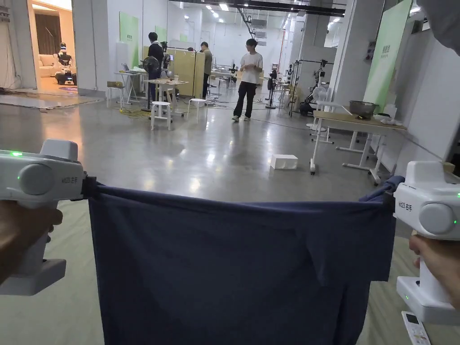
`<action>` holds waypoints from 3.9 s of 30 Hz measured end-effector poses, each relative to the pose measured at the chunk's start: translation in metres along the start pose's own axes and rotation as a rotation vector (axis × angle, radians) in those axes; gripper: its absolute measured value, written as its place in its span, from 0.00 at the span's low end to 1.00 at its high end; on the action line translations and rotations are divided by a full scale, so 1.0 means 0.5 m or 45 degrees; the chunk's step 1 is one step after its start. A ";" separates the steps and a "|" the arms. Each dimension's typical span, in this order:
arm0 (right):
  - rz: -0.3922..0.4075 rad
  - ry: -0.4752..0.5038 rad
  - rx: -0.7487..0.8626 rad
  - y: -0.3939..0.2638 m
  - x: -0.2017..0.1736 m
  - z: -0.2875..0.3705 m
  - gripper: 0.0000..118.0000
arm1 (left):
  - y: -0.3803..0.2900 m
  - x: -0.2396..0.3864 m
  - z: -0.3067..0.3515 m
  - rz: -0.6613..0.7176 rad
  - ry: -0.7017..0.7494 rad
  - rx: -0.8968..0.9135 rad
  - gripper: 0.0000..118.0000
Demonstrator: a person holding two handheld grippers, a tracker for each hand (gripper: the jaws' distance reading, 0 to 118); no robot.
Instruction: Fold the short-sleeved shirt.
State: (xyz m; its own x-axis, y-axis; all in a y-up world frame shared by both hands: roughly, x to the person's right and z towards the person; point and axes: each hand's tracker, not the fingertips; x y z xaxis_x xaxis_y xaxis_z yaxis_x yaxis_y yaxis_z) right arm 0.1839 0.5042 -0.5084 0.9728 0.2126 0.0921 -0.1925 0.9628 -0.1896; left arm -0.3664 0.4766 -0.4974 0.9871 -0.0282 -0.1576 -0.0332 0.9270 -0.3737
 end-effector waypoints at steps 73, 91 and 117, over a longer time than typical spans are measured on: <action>0.200 0.168 -0.935 -0.739 -0.052 0.324 0.02 | -0.787 -0.023 0.187 -0.068 -0.109 -0.782 0.04; 0.002 0.096 -0.562 -0.671 -0.099 0.298 0.79 | -0.718 0.051 0.162 -0.027 -0.151 -0.514 0.61; -0.073 0.072 0.236 -0.447 -0.244 0.235 0.00 | -0.499 0.209 0.134 -0.057 -0.038 0.235 0.00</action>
State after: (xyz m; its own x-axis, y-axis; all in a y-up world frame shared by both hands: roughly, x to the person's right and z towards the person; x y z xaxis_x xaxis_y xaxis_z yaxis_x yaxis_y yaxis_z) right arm 0.0933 0.2826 -0.3622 0.9876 0.1516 0.0417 -0.1517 0.9884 -0.0020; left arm -0.2445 0.2675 -0.3592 0.9912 -0.0627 -0.1164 0.0378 0.9780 -0.2053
